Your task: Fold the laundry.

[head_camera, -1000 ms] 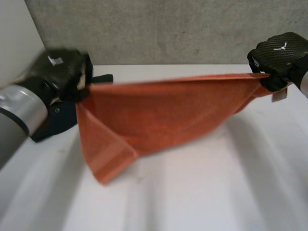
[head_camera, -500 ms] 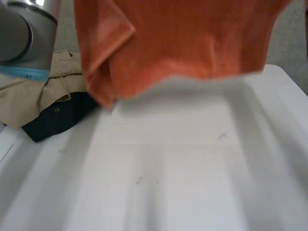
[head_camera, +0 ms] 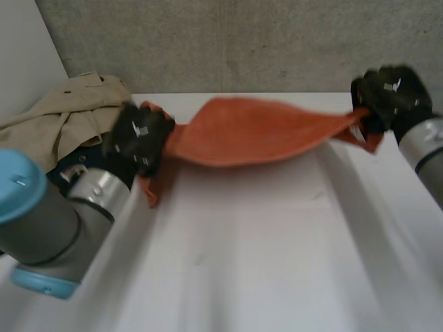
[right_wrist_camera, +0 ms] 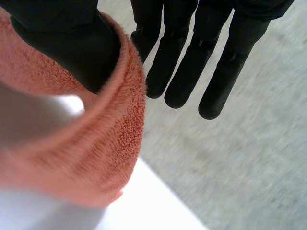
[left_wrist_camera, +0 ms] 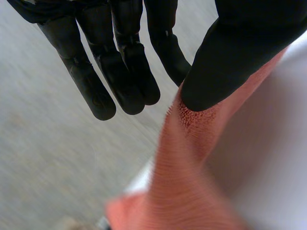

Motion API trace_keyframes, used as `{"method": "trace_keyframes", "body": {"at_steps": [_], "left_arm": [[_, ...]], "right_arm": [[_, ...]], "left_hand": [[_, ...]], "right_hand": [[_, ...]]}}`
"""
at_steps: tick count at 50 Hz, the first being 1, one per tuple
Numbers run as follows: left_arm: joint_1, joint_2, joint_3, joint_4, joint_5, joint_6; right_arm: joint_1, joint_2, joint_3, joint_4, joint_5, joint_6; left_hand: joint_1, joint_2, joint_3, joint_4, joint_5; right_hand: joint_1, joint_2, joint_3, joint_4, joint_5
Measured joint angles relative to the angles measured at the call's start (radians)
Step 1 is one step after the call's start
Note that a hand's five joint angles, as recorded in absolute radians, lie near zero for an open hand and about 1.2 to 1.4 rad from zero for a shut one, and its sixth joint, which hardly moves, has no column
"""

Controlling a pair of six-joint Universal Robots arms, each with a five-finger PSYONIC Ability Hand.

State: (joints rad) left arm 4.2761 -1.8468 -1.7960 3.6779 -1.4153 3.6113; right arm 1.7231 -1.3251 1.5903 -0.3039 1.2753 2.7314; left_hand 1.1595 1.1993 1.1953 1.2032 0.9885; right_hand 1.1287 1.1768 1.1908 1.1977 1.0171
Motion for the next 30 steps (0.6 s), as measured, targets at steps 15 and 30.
{"method": "trace_keyframes", "body": {"at_steps": [15, 30], "left_arm": [[0.024, -0.064, -0.016, -0.010, -0.006, 0.053], [0.242, 0.105, -0.144, -0.210, 0.054, -0.190]], "right_arm": [[-0.053, 0.098, 0.082, -0.003, 0.003, -0.116], [-0.097, 0.140, 0.052, 0.004, 0.014, -0.102]], "left_hand": [[-0.708, -0.757, -0.750, -0.775, -0.736], [-0.655, -0.690, -0.685, -0.688, -0.646]], "right_hand": [[0.000, 0.000, 0.000, 0.000, 0.000], [0.000, 0.000, 0.000, 0.000, 0.000]]}}
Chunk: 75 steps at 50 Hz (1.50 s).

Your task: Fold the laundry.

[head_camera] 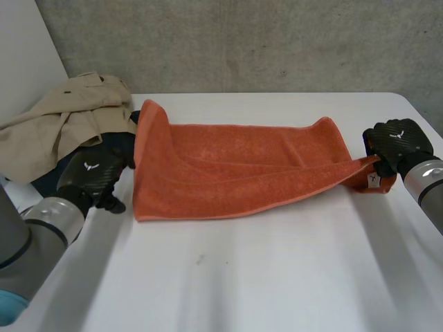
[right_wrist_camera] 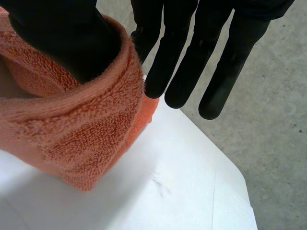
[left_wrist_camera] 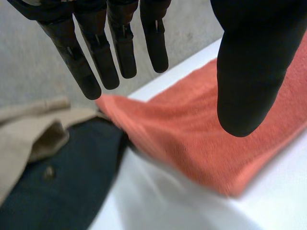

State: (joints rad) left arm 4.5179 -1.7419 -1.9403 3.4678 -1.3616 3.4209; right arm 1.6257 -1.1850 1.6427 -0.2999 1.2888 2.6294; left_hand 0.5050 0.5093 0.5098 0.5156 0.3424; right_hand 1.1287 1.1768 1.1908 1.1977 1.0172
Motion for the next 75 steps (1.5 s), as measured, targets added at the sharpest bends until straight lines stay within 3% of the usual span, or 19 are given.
{"method": "trace_keyframes", "body": {"at_steps": [5, 12, 23, 36, 40, 43, 46, 54, 58, 64, 69, 75], "left_arm": [[0.072, -0.047, -0.012, -0.026, 0.100, -0.008], [0.098, -0.155, 0.025, -0.018, 0.188, 0.015], [0.078, -0.292, 0.124, -0.011, 0.197, 0.106], [0.044, -0.365, 0.208, -0.012, 0.191, 0.119], [0.032, -0.392, 0.234, -0.012, 0.188, 0.118], [0.025, -0.416, 0.265, -0.013, 0.181, 0.118], [0.020, -0.422, 0.306, -0.019, 0.152, 0.117], [-0.011, -0.200, 0.339, -0.047, 0.082, 0.102], [-0.025, 0.046, 0.328, -0.066, 0.067, 0.085], [-0.027, 0.285, 0.320, -0.128, 0.070, 0.063], [-0.026, 0.310, 0.307, -0.181, 0.070, 0.063], [-0.041, 0.109, 0.303, -0.229, 0.049, 0.117]], "right_arm": [[0.003, 0.011, -0.002, 0.002, 0.001, 0.000], [0.006, 0.016, 0.007, 0.003, 0.001, 0.000], [0.007, 0.019, 0.019, 0.004, 0.001, -0.002], [0.006, 0.019, 0.025, 0.004, 0.001, -0.006], [0.004, 0.019, 0.025, 0.004, 0.002, -0.006], [0.002, 0.019, 0.024, 0.004, 0.002, -0.006], [0.001, 0.014, 0.020, 0.006, 0.002, -0.007], [-0.004, -0.077, -0.029, 0.123, -0.001, -0.047], [-0.036, -0.208, -0.112, 0.351, -0.008, -0.155], [-0.096, -0.325, -0.232, 0.610, -0.020, -0.292], [-0.113, -0.350, -0.284, 0.706, -0.019, -0.334], [-0.117, -0.278, -0.302, 0.738, -0.018, -0.343]], "left_hand": [[0.000, 0.002, 0.001, 0.003, 0.004], [0.008, 0.011, 0.011, 0.009, 0.011], [0.103, 0.095, 0.092, 0.092, 0.088], [0.113, 0.110, 0.107, 0.107, 0.100], [0.229, 0.216, 0.208, 0.205, 0.198], [0.635, 0.598, 0.582, 0.583, 0.567], [0.652, 0.685, 0.678, 0.680, 0.623], [0.652, 0.685, 0.680, 0.683, 0.623], [0.652, 0.686, 0.680, 0.684, 0.623], [0.652, 0.686, 0.680, 0.684, 0.623], [0.652, 0.686, 0.680, 0.684, 0.624], [0.652, 0.688, 0.682, 0.684, 0.623]], "right_hand": [[0.000, 0.000, 0.000, 0.000, 0.000], [0.000, 0.000, 0.000, 0.000, 0.000], [0.000, 0.000, 0.000, 0.000, 0.000], [0.000, 0.000, 0.000, 0.000, 0.000], [0.000, 0.000, 0.000, 0.000, 0.000], [0.000, 0.000, 0.000, 0.000, 0.000], [0.000, 0.000, 0.000, 0.000, 0.000], [0.000, 0.000, 0.000, 0.000, 0.000], [0.000, 0.000, 0.000, 0.000, 0.000], [0.000, 0.000, 0.000, 0.000, 0.000], [0.000, 0.000, 0.000, 0.000, 0.000], [0.000, 0.000, 0.000, 0.000, 0.000]]}}
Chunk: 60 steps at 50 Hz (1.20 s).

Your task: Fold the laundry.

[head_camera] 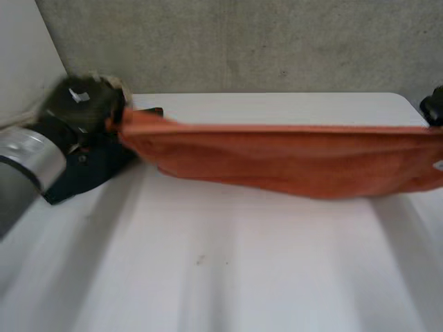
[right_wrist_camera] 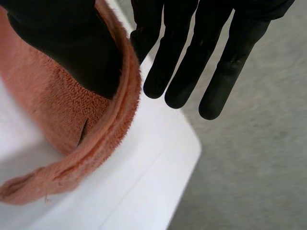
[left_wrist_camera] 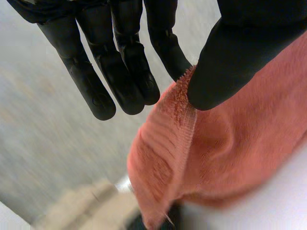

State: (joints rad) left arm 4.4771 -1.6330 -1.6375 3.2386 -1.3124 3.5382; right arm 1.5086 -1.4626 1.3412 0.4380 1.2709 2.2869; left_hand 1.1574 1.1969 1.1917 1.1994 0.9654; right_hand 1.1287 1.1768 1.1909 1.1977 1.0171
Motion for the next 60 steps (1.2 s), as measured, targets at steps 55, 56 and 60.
{"method": "trace_keyframes", "body": {"at_steps": [55, 56, 60], "left_arm": [[-0.139, -0.361, -0.100, 0.242, -0.173, 0.278], [-0.143, -0.314, -0.138, 0.157, -0.185, 0.299], [-0.161, -0.148, -0.245, -0.127, -0.245, 0.353]], "right_arm": [[0.106, 0.384, 0.150, -0.377, 0.083, 0.006], [0.092, 0.342, 0.189, -0.318, 0.084, -0.043], [0.008, 0.181, 0.331, -0.130, 0.081, -0.241]], "left_hand": [[0.000, 0.003, 0.003, 0.004, 0.014], [0.000, 0.003, 0.003, 0.004, 0.014], [0.000, 0.003, 0.003, 0.004, 0.014]], "right_hand": [[0.000, 0.000, 0.003, 0.000, 0.005], [0.000, 0.000, 0.003, 0.000, 0.005], [0.000, 0.000, 0.003, 0.000, 0.005]]}}
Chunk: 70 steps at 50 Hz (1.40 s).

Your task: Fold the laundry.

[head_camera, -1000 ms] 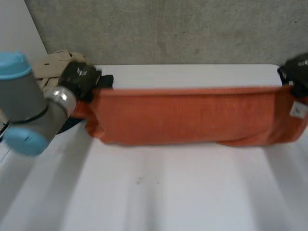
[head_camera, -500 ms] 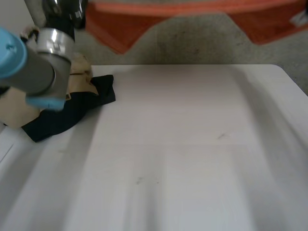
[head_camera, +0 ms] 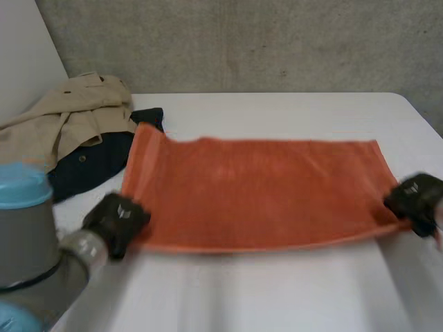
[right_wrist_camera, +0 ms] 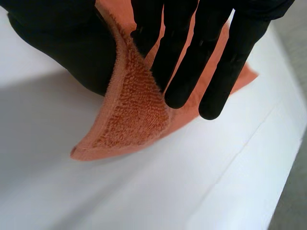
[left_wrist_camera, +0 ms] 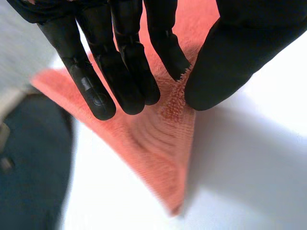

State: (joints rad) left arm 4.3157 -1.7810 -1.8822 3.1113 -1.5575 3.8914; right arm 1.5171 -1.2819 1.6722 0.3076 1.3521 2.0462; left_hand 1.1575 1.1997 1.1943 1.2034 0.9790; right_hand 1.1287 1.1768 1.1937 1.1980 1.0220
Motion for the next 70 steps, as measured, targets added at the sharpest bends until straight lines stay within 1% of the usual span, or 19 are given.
{"method": "trace_keyframes", "body": {"at_steps": [4, 7, 13, 17, 22, 27, 35, 38, 39, 41, 42, 43, 45, 48, 49, 54, 60, 66, 70], "left_arm": [[-0.020, 0.120, -0.048, -0.182, -0.047, 0.023], [-0.034, 0.146, -0.035, -0.199, -0.060, 0.029], [-0.047, 0.046, 0.058, -0.059, -0.065, 0.030], [-0.052, -0.113, 0.183, 0.094, -0.065, 0.029], [-0.054, -0.284, 0.344, 0.199, -0.063, 0.029], [-0.056, -0.430, 0.512, 0.234, -0.063, 0.027], [-0.057, -0.597, 0.755, 0.239, -0.066, 0.029], [-0.058, -0.638, 0.809, 0.239, -0.064, 0.030], [-0.060, -0.652, 0.828, 0.239, -0.063, 0.029], [-0.065, -0.667, 0.853, 0.241, -0.062, 0.025], [-0.066, -0.668, 0.855, 0.241, -0.062, 0.025], [-0.072, -0.671, 0.861, 0.244, -0.062, 0.021], [-0.085, -0.668, 0.864, 0.247, -0.062, 0.013], [-0.102, -0.642, 0.846, 0.249, -0.064, -0.002], [-0.108, -0.625, 0.831, 0.249, -0.065, -0.010], [-0.121, -0.522, 0.725, 0.250, -0.063, -0.045], [-0.119, -0.387, 0.554, 0.254, -0.056, -0.089], [-0.115, -0.332, 0.459, 0.265, -0.053, -0.107], [-0.115, -0.320, 0.418, 0.292, -0.052, -0.111]], "right_arm": [[-0.086, -0.097, 0.100, 0.090, -0.009, -0.165], [-0.119, -0.114, 0.129, 0.088, -0.017, -0.202], [-0.090, -0.036, 0.077, -0.014, -0.022, -0.111], [-0.012, 0.069, -0.027, -0.149, -0.016, 0.012], [0.049, 0.188, -0.143, -0.303, 0.000, 0.087], [0.084, 0.303, -0.257, -0.393, 0.049, 0.101], [0.110, 0.427, -0.402, -0.418, 0.130, 0.091], [0.112, 0.454, -0.435, -0.430, 0.137, 0.093], [0.114, 0.464, -0.446, -0.438, 0.139, 0.095], [0.119, 0.475, -0.460, -0.451, 0.143, 0.101], [0.122, 0.478, -0.465, -0.458, 0.146, 0.107], [0.127, 0.478, -0.468, -0.466, 0.151, 0.116], [0.133, 0.468, -0.467, -0.476, 0.159, 0.144], [0.136, 0.445, -0.455, -0.478, 0.165, 0.180], [0.136, 0.394, -0.421, -0.470, 0.164, 0.235], [0.110, 0.245, -0.314, -0.411, 0.110, 0.338], [-0.021, 0.086, -0.157, -0.252, -0.030, 0.389], [-0.117, 0.051, -0.059, -0.191, -0.120, 0.384], [-0.168, 0.056, 0.024, -0.271, -0.169, 0.377]], "left_hand": [[0.000, 0.000, 0.000, 0.000, 0.000], [0.000, 0.000, 0.000, 0.000, 0.000], [0.000, 0.000, 0.000, 0.000, 0.000], [0.000, 0.000, 0.000, 0.000, 0.006], [0.000, 0.000, 0.000, 0.000, 0.006], [0.000, 0.000, 0.000, 0.000, 0.006], [0.000, 0.000, 0.000, 0.000, 0.006], [-0.019, -0.023, -0.011, -0.011, -0.005], [-0.193, -0.169, -0.169, -0.170, -0.160], [-0.707, -0.613, -0.604, -0.617, -0.602], [-0.707, -0.613, -0.604, -0.617, -0.602], [-0.911, -0.855, -0.845, -0.852, -0.816], [-0.966, -0.976, -0.972, -0.988, -0.927], [-0.966, -0.976, -0.972, -0.988, -0.927], [-0.966, -0.989, -0.980, -1.000, -0.928], [-0.966, -0.989, -0.980, -1.000, -0.928], [-0.966, -0.989, -0.980, -1.000, -0.928], [-0.966, -0.989, -0.980, -1.000, -0.928], [-0.966, -0.989, -0.980, -1.000, -0.928]], "right_hand": [[0.000, 0.000, 0.000, 0.000, 0.000], [0.000, 0.000, 0.000, 0.000, 0.000], [0.000, 0.000, 0.000, 0.000, 0.005], [0.000, 0.000, 0.000, 0.000, 0.009], [0.000, 0.000, 0.000, 0.000, 0.009], [0.000, 0.000, 0.000, 0.000, 0.009], [0.000, 0.000, 0.000, 0.000, 0.009], [-0.192, -0.233, -0.224, -0.226, -0.225], [-0.359, -0.407, -0.409, -0.411, -0.417], [-0.697, -0.729, -0.721, -0.724, -0.745], [-0.762, -0.812, -0.806, -0.794, -0.812], [-0.872, -0.920, -0.923, -0.927, -0.933], [-0.904, -0.964, -0.982, -0.981, -0.978], [-0.904, -0.964, -0.985, -0.987, -0.978], [-0.904, -0.964, -0.985, -0.987, -0.978], [-0.904, -0.964, -0.985, -0.987, -0.978], [-0.897, -0.953, -0.969, -0.971, -0.961], [-0.807, -0.858, -0.868, -0.872, -0.863], [-0.798, -0.854, -0.857, -0.861, -0.847]]}}
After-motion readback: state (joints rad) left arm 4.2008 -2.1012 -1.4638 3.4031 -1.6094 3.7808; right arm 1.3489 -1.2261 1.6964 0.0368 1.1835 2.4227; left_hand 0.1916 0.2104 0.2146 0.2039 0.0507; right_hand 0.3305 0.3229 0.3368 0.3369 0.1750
